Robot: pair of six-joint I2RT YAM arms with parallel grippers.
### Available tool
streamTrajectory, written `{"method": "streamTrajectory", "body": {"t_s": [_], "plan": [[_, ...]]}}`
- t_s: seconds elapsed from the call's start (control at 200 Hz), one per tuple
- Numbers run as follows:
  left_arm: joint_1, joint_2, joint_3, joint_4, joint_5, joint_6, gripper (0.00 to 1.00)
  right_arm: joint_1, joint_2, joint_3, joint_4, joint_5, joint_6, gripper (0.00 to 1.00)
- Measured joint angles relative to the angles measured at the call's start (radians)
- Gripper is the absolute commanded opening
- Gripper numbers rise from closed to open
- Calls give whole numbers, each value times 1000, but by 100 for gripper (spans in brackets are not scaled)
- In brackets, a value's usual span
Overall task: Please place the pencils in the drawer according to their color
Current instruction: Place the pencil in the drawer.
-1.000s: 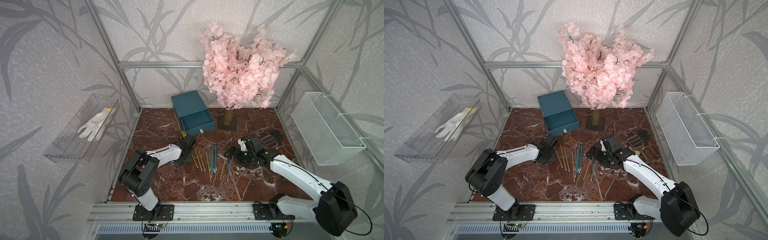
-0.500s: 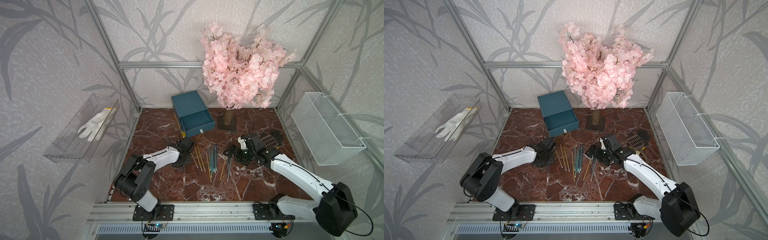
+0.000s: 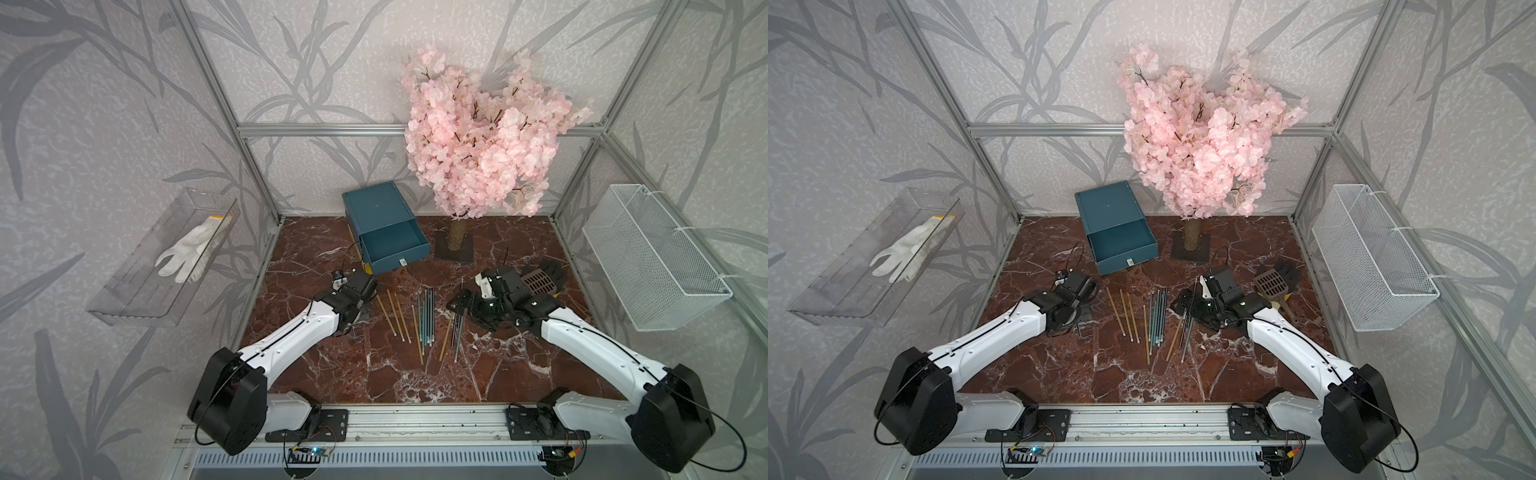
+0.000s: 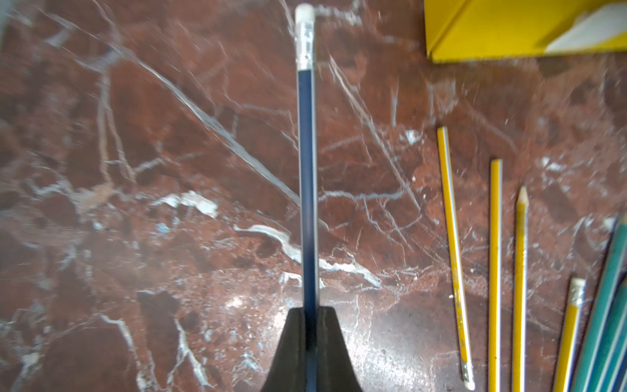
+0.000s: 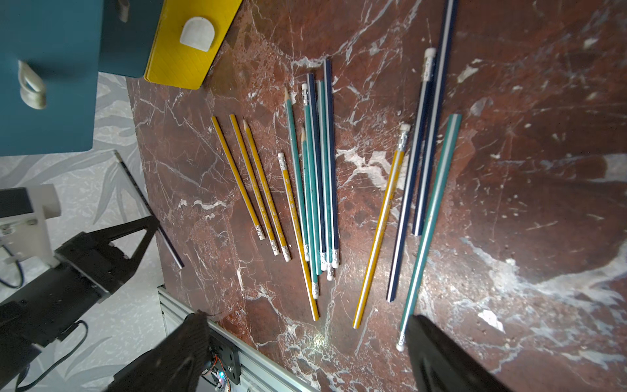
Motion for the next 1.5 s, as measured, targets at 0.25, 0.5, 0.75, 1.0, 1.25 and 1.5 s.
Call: {"method": "streamTrajectory", "body": {"t_s": [0.25, 0.5, 0.75, 1.0, 1.25, 1.5], "plan": [[70, -132, 117, -32, -105, 87, 0, 0, 24, 29, 15, -8, 0, 94], [130, -108, 313, 28, -93, 271, 0, 0, 60, 46, 42, -27, 10, 94], [133, 34, 510, 139, 23, 470, 0, 2, 102, 74, 97, -50, 39, 94], [132, 191, 653, 224, 190, 600, 0, 13, 153, 93, 156, -61, 64, 94], [115, 331, 730, 246, 317, 669, 0, 13, 173, 93, 199, -60, 90, 94], [97, 408, 731, 233, 358, 751, 0, 13, 178, 93, 211, -60, 101, 94]]}}
